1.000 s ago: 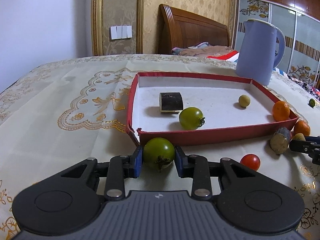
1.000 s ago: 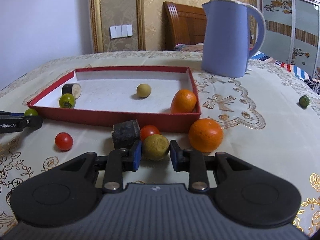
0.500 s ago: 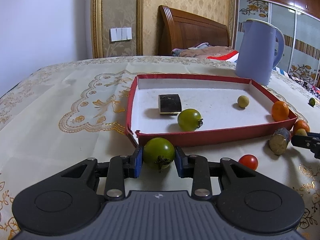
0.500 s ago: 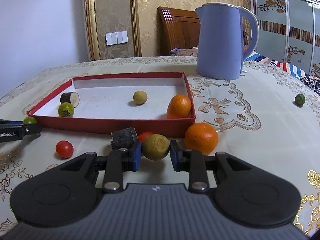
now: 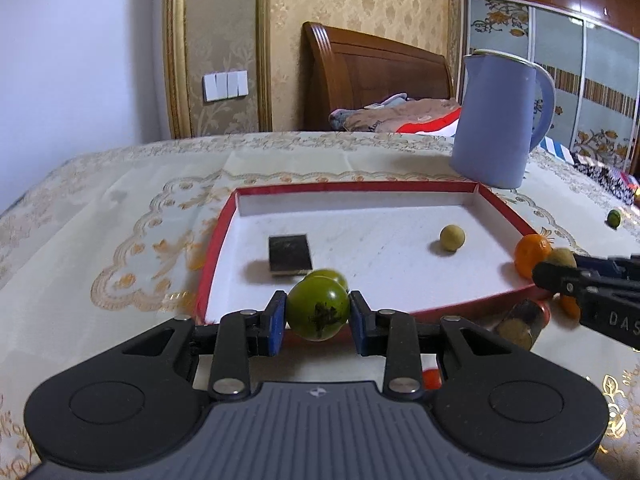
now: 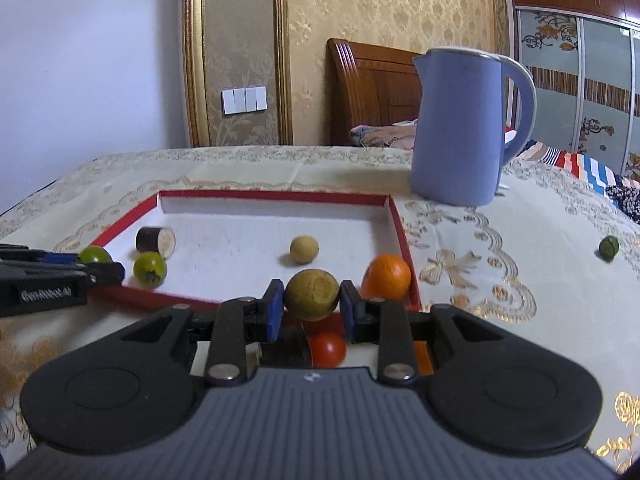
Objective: Organize fruits
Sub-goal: 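Carry the green tomato and lime over the tray with both grippers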
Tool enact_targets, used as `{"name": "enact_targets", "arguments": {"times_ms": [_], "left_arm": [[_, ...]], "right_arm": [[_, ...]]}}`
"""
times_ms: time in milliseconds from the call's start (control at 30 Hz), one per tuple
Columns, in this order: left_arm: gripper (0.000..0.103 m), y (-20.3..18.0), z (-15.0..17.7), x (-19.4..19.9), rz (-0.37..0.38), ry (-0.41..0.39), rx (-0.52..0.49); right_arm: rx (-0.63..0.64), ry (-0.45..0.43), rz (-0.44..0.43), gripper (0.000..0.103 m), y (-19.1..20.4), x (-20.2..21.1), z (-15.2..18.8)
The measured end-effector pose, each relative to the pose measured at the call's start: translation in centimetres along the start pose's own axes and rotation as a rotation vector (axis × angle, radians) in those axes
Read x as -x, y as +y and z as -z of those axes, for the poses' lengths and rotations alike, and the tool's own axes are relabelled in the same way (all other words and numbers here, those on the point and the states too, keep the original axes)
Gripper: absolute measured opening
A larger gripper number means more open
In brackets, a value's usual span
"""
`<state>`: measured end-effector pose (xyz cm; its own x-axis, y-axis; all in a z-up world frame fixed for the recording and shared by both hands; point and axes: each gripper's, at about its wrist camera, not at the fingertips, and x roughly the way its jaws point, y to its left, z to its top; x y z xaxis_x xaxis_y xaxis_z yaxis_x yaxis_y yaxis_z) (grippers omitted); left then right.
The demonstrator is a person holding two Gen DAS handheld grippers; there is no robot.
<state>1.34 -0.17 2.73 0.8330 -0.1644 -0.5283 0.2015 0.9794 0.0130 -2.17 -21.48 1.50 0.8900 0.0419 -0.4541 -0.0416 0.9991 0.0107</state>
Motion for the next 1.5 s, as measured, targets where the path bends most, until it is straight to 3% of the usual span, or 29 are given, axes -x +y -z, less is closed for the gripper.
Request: {"name": "enact_targets", "arguments": {"times_ms": [567,933,1200,1500], "left_arm": [[0.032,-0.4,-3.1,-5.4,-0.038,0.034,0.052],[0.032,-1.5,-4.4,-8.0,-0.101,0.029,0.009],[0.032,-1.0,-5.5,-9.1,-0.084,0.023,0.072],[0.032,-1.8,-6.0,-10.4,-0.121,0.013,0.031]], "right_arm": [[-0.03,0.064,0.055,0.028,-0.1,-6.6,-2.3],[-0.056,0.111,0.09,0.028,-0.3,-10.1,-2.6],[-0.047,0.125,0.107,0.028,0.0,-11.5,-2.9],[-0.036,0.122,0.123,0.028,0.2,-11.8,-2.9]]}}
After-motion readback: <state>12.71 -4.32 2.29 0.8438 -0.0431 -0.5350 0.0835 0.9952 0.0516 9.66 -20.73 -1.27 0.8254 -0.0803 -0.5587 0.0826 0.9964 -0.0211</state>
